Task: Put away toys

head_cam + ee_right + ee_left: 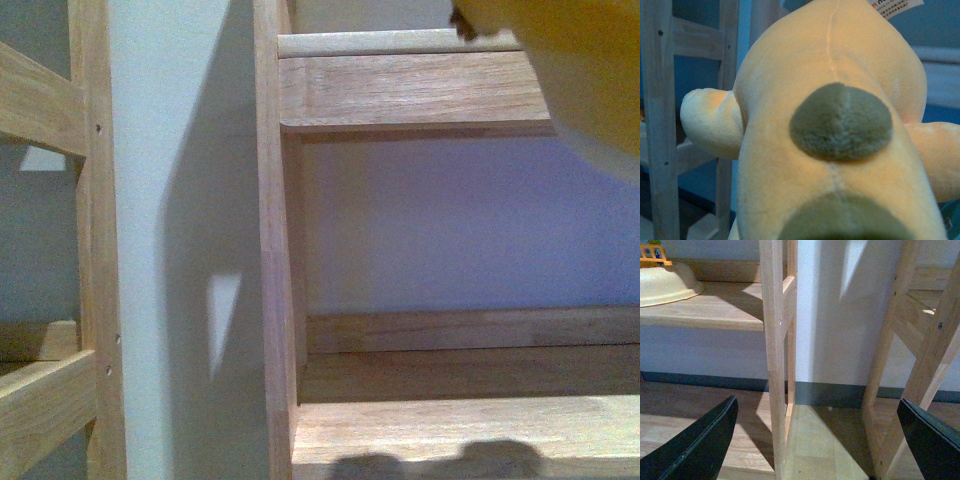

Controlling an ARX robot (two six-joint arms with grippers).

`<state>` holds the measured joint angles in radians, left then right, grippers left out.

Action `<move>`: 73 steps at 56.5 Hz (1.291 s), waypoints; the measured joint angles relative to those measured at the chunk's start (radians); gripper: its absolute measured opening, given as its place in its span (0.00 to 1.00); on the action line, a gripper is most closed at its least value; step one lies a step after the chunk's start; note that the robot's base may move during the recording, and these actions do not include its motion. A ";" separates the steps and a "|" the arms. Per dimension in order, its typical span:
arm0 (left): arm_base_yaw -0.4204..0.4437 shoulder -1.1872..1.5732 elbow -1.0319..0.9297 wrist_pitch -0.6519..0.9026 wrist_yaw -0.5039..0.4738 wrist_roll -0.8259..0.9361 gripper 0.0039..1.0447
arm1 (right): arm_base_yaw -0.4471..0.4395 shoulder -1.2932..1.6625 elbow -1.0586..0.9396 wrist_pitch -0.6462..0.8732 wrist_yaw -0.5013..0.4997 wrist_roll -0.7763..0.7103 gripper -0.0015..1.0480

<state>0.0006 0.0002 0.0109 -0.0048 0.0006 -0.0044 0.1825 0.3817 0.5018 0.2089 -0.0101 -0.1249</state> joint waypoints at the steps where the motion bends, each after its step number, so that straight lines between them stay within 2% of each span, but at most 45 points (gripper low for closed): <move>1: 0.000 0.000 0.000 0.000 0.000 0.000 0.95 | 0.000 0.006 0.009 0.002 -0.002 -0.003 0.17; 22: 0.000 0.000 0.000 0.000 0.000 0.000 0.95 | -0.003 0.296 0.325 0.106 -0.036 0.001 0.17; 39: 0.000 0.000 0.000 0.000 0.000 0.000 0.95 | 0.035 0.533 0.556 0.125 -0.001 0.029 0.17; 58: 0.000 0.000 0.000 0.000 0.000 0.000 0.95 | 0.038 0.735 0.805 0.113 0.037 0.039 0.17; 73: 0.000 0.000 0.000 0.000 0.000 0.000 0.95 | 0.007 0.864 1.002 0.077 0.037 0.138 0.17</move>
<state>0.0006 0.0002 0.0109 -0.0048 0.0006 -0.0044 0.1898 1.2457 1.5036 0.2863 0.0269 0.0132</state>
